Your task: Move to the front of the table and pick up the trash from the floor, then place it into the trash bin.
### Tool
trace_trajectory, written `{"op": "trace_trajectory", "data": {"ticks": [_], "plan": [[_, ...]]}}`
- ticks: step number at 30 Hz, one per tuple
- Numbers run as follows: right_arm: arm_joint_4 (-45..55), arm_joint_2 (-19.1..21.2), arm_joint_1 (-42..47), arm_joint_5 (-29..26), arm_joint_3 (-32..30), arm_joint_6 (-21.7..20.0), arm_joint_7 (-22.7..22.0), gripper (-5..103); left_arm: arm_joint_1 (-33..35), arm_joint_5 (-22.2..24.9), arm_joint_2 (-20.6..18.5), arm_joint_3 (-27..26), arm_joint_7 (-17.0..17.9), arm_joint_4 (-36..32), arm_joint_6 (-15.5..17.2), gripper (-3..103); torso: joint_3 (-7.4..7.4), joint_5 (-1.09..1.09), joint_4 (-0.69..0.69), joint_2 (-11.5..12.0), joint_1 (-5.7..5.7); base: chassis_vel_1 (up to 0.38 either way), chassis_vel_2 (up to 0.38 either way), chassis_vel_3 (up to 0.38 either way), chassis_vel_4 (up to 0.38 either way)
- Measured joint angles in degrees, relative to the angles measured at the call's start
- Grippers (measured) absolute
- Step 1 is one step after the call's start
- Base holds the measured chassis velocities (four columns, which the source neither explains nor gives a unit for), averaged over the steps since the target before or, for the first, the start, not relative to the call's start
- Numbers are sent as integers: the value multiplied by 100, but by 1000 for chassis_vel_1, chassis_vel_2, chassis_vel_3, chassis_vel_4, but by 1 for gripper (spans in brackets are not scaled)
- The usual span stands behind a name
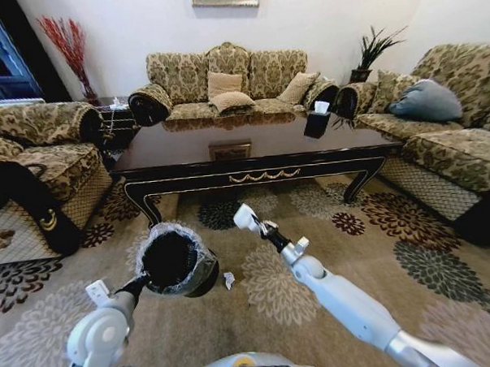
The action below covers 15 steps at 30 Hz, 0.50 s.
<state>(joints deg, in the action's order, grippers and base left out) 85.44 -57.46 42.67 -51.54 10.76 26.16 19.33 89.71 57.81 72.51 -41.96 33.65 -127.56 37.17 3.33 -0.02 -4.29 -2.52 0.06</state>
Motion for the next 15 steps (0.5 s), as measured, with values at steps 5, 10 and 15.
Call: {"op": "trace_trajectory", "data": {"ticks": [5, 10, 15], "plan": [[233, -6, -245, -261, 263, 91, 659, 0, -66, 64, -17, 142, 49, 37, 0, 2, 0, 1, -1, 0, 0, 0, 0, 0, 0], [330, 5, -364, -236, 703, 173, 1272, 0, -241, 49, 44, 353, 87, 286, -23, 2, 0, 2, 0, 0, 0, 0, 0, 0, 0], [273, -38, -424, -29, 1079, 236, 1745, 0, -487, -44, 209, 704, 114, 583, -25, 2, 0, 1, -2, 0, 0, 0, 0, 0, 0]]}}
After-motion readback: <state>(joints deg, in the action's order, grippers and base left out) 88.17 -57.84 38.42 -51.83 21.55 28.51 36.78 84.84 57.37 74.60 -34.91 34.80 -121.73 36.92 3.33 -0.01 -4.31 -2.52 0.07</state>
